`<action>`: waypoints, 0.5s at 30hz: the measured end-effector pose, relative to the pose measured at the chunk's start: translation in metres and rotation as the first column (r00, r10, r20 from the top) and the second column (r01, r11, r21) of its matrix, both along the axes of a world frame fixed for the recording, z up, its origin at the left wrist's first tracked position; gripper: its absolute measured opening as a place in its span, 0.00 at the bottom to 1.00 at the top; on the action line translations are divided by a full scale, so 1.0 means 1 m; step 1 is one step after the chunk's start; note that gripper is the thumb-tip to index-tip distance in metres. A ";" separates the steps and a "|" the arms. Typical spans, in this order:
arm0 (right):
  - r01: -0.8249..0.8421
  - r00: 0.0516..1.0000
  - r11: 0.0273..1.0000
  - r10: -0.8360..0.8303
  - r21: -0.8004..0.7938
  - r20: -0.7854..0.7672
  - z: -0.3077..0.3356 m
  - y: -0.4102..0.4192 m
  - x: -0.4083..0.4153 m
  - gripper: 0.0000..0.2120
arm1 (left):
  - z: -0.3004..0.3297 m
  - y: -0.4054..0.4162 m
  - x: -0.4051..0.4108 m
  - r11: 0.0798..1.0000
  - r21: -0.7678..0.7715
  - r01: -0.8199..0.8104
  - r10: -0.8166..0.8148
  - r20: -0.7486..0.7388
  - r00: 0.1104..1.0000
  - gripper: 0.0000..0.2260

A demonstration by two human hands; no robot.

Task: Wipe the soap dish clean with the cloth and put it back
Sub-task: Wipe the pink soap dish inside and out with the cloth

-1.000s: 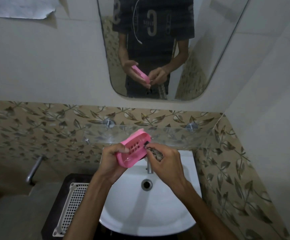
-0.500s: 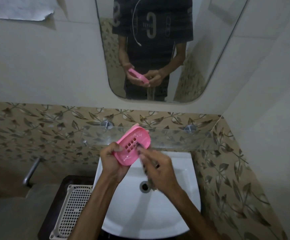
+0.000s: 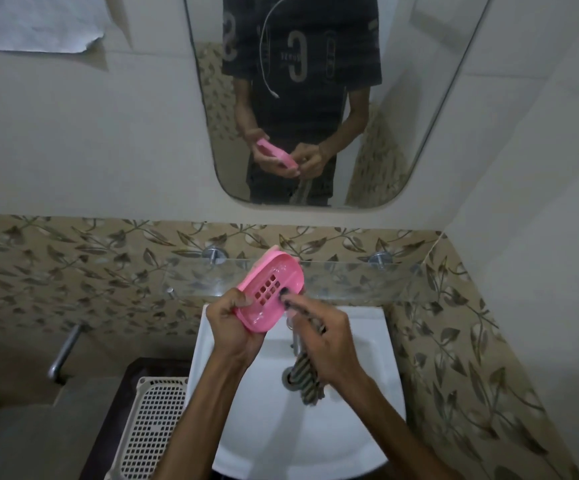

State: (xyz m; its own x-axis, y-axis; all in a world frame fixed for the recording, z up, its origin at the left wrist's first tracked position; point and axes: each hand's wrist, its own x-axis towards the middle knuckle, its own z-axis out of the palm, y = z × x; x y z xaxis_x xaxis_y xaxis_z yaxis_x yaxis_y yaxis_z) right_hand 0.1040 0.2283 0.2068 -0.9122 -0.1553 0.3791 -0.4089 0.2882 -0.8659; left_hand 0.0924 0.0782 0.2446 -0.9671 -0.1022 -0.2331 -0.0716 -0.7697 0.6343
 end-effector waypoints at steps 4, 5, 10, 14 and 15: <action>-0.081 0.994 0.994 0.086 0.077 -0.064 -0.008 -0.005 0.006 0.15 | 0.001 -0.001 0.000 0.998 0.056 0.001 0.000 -0.013 1.000 0.31; -0.075 0.993 0.993 0.084 0.093 -0.087 -0.008 -0.004 0.003 0.16 | 0.002 -0.001 0.000 0.999 0.048 -0.004 0.004 -0.012 1.000 0.33; -0.064 0.990 0.985 0.083 0.163 -0.111 -0.005 0.000 0.002 0.16 | -0.001 0.000 0.000 0.998 0.061 0.009 -0.011 0.024 1.000 0.33; 0.065 0.992 0.993 -0.053 0.102 -0.116 -0.005 0.003 -0.009 0.15 | 0.001 0.002 0.004 0.999 0.042 -0.005 0.005 0.006 1.000 0.16; 0.078 0.992 0.992 -0.067 0.100 -0.110 -0.006 0.003 -0.009 0.15 | 0.001 0.002 0.006 0.999 0.053 -0.010 0.009 0.008 1.000 0.15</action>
State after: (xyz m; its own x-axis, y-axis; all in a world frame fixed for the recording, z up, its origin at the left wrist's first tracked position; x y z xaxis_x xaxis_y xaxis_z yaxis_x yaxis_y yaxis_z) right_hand 0.0951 0.2317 0.2010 -0.8782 -0.1337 0.4593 -0.4712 0.4068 -0.7826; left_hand 0.0979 0.0805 0.2455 -0.9642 -0.0985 -0.2462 -0.0691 -0.8029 0.5921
